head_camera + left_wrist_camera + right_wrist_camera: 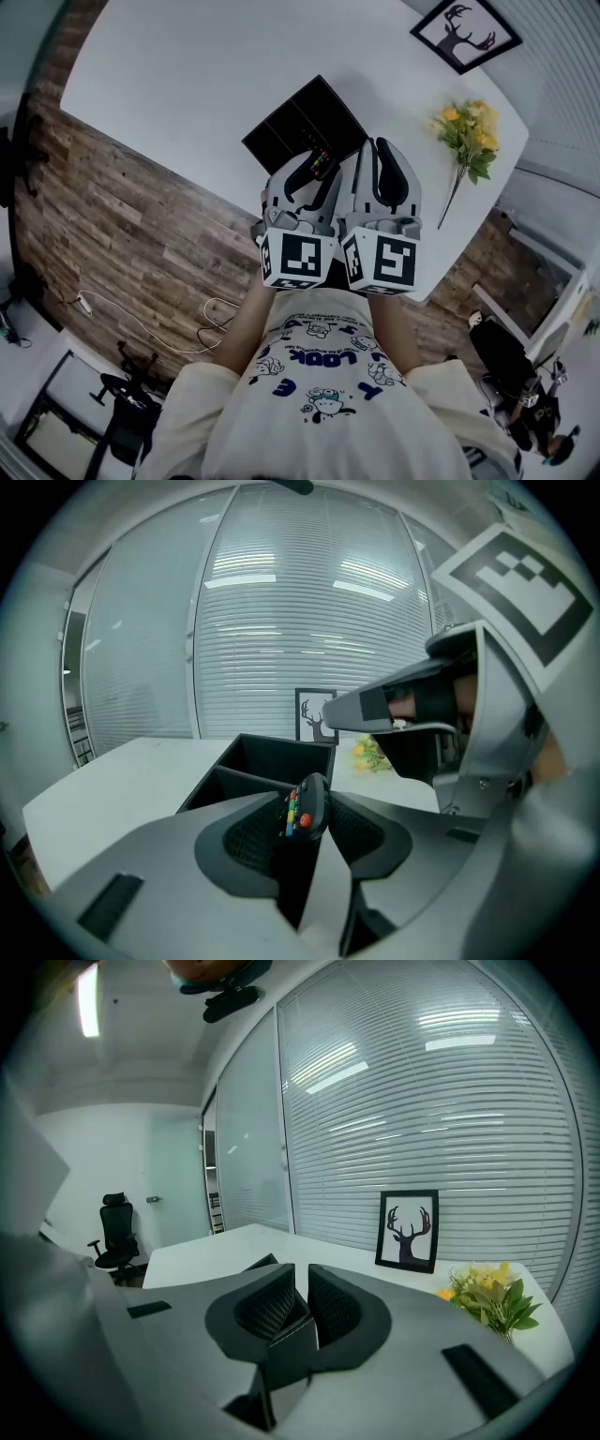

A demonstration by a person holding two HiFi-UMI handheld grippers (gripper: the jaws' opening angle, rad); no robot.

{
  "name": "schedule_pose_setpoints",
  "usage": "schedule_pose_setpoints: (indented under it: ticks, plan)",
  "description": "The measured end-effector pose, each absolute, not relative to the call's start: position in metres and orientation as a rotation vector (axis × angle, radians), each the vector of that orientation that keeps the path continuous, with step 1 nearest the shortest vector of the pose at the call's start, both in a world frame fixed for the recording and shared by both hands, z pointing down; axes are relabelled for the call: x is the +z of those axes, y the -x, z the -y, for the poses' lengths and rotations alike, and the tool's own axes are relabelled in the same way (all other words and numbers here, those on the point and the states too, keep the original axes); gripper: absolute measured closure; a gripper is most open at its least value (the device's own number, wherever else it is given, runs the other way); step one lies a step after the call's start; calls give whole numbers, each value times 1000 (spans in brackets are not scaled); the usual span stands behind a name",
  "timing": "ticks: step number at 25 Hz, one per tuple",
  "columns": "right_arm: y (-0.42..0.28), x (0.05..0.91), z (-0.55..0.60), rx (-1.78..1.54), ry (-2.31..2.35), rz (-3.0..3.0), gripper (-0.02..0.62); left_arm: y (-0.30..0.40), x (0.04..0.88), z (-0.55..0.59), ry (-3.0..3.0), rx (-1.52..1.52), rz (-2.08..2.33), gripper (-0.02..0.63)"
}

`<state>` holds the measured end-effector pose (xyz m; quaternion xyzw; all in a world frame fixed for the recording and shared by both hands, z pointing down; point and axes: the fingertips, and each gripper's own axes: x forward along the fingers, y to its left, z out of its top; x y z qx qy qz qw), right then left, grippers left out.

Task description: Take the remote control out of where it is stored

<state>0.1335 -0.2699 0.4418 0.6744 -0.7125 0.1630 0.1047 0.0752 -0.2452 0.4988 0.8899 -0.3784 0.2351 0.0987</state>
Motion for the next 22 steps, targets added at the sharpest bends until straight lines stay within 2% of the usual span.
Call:
schedule_pose_setpoints:
  ticks: [7,22]
  plan:
    - [-131,440,275,501,-2002,2098,535,-70,488,246,-2665,682,1128,472]
    - [-125,444,280,514,-1995,2092,535,-55,491,275,-2634,715,1229,492]
